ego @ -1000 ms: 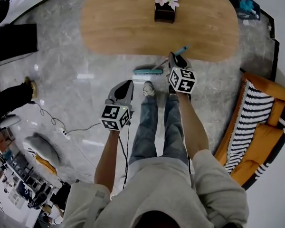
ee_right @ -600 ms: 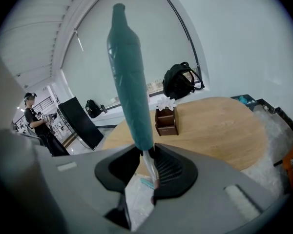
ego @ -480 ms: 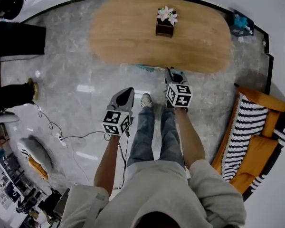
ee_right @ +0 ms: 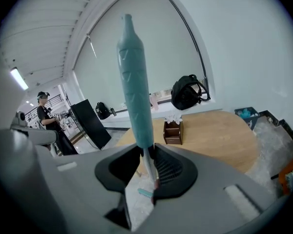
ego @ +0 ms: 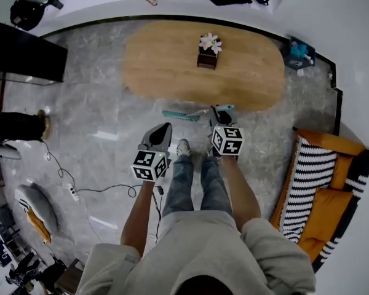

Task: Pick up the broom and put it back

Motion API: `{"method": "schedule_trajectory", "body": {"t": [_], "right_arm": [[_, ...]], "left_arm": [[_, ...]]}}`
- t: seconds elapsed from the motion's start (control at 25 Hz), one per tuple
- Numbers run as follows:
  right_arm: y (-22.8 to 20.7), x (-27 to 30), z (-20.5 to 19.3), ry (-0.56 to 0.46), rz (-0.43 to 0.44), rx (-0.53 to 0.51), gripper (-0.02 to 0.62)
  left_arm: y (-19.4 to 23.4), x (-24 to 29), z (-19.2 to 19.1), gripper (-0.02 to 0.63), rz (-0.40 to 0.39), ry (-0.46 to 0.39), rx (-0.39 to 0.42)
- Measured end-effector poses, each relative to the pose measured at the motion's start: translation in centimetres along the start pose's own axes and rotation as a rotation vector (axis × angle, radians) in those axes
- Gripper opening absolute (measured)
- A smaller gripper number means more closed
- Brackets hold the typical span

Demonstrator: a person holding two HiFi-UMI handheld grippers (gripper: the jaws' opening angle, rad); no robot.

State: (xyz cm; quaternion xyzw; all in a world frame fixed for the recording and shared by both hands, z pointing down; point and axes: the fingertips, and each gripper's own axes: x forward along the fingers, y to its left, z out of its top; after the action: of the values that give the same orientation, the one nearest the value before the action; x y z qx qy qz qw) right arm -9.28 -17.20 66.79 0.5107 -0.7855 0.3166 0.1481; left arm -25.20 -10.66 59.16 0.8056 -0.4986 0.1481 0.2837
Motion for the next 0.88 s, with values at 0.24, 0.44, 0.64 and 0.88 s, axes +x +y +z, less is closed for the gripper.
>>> {"method": "schedule_trajectory", "body": {"t": [0.24, 0.44, 0.64, 0.88], "right_arm": [[-0.3, -5.0, 3.3, -0.050, -0.003, -0.027, 0.089], [-1.0, -9.0, 5.3, -0.086, -0.005, -0.043, 0.089], [-2.3, -12.0, 6.4, -0.114, -0.019, -0.074, 0.087], [-5.2, -16.2, 7.5, -0.164, -0.070, -0.081, 0.087]], "left_arm": [[-2.7, -0.8, 3.8, 0.003, -0.009, -0.069, 0.032], [-5.3, -0.7, 7.2, 0.003, -0.035, -0.123, 0.062], [-8.3, 0.3, 10.0, 0.003, -0.084, -0.163, 0.105], [-12.9, 2.6, 12.3, 0.003, -0.172, -0.177, 0.150]]}}
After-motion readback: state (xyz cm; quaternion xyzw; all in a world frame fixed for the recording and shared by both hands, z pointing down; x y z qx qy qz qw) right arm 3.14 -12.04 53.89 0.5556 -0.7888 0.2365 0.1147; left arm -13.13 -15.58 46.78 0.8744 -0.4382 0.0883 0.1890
